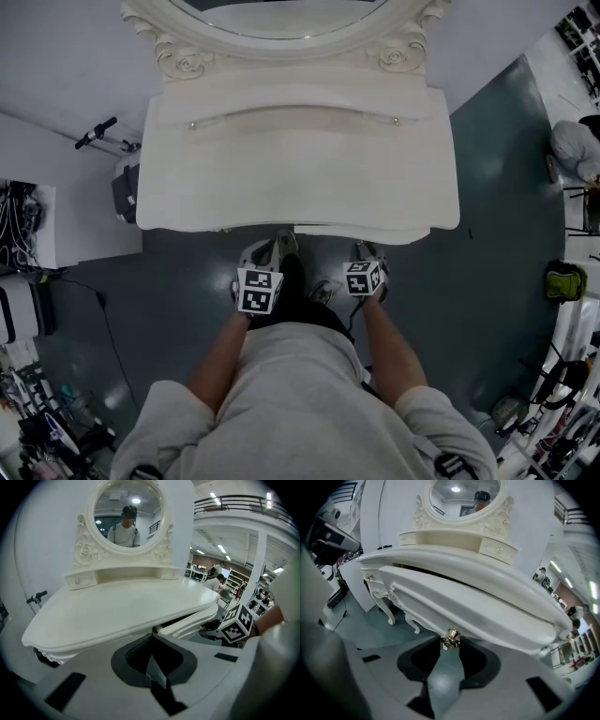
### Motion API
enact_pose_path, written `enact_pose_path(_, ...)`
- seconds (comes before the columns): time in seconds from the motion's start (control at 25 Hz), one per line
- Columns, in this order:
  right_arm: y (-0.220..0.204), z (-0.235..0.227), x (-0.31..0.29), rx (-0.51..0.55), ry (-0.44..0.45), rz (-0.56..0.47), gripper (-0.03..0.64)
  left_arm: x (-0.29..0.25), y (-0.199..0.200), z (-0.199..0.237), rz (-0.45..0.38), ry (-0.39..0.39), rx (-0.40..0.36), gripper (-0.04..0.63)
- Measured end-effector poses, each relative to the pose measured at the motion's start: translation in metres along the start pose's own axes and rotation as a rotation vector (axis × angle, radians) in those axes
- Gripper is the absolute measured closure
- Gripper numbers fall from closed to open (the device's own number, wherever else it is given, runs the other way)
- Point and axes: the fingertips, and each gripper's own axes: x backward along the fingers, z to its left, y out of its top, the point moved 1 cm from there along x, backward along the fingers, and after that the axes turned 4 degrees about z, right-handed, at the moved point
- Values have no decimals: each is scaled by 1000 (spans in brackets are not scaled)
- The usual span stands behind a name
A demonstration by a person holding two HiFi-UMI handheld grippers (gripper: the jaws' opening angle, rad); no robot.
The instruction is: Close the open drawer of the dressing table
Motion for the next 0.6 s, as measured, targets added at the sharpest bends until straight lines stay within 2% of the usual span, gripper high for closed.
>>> enact_pose_path(0.6, 11, -5, -7, 7, -2, -2, 479, -8, 5, 4, 9, 5, 5, 588)
